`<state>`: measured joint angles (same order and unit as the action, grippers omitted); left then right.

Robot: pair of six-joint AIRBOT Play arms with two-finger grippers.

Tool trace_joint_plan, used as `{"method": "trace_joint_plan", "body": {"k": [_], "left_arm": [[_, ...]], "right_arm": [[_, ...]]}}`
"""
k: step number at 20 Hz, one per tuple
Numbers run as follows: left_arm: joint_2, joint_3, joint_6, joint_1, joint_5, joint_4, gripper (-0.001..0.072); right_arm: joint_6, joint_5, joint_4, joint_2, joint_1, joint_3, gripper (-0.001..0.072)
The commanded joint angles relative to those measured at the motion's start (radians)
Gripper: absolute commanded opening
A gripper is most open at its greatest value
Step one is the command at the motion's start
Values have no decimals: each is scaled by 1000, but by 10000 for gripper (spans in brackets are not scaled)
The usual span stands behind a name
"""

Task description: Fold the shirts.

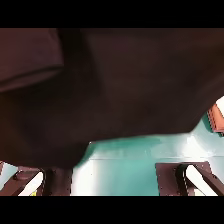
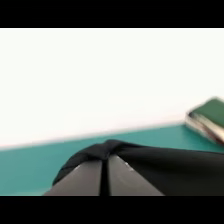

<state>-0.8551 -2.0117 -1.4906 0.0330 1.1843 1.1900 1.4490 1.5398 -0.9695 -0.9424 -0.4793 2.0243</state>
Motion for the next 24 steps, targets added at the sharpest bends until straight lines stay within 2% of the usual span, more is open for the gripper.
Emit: {"method": "trace_joint_plan", "body": {"k": [1, 3, 5, 9, 12, 14, 17, 18, 21, 24], "left_arm": [[-158, 115, -5, 1, 127, -18, 24], [-253, 254, -4, 1, 136, -66, 25], [-351, 394, 4, 1, 129, -126, 25], [-553, 555, 18, 1, 5, -124, 25], [-684, 494, 32, 1, -100, -133, 24], [-743, 428, 32, 3, -123, -132, 24], [-769, 381, 34, 5, -109, -132, 24], [-768, 379, 61, 5, -82, -131, 25], [-769, 401, 93, 5, 47, -89, 25], [-769, 487, 94, 5, 88, -72, 25]], "right_arm": [[32, 66, -104, -124, 134, -72, 17], [36, 77, -271, -212, 243, -188, 17], [35, 71, -360, -308, 321, -311, 17], [35, -26, -357, -525, 356, -426, 16], [40, -62, -294, -674, 326, -344, 17], [43, -79, -232, -744, 301, -254, 17], [34, -64, -206, -787, 276, -154, 16], [13, -58, -210, -784, 269, -148, 16], [1, -47, -266, -738, 268, -238, 16], [-19, -76, -298, -690, 282, -392, 17]]}}
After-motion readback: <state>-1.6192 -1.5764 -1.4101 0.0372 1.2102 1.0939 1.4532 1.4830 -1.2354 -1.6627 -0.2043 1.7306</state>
